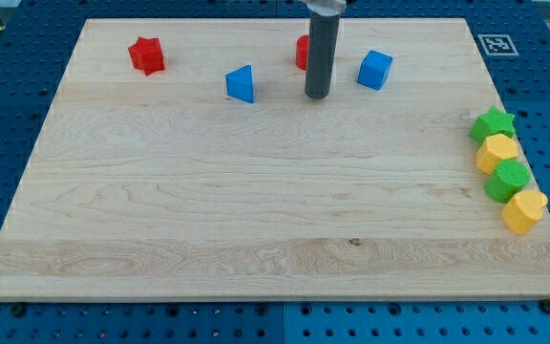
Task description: Move the blue cube slightly to the down and to the right
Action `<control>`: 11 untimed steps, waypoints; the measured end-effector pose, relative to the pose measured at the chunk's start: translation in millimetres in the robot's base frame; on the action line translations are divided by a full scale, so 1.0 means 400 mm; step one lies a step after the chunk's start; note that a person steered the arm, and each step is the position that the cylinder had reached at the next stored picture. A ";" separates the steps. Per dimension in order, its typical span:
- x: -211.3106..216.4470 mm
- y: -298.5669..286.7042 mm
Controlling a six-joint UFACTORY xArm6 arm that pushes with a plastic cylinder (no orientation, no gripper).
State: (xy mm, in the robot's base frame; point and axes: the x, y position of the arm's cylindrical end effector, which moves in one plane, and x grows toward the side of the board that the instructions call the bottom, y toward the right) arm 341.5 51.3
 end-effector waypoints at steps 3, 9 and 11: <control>-0.148 0.041; -0.103 0.165; -0.105 0.238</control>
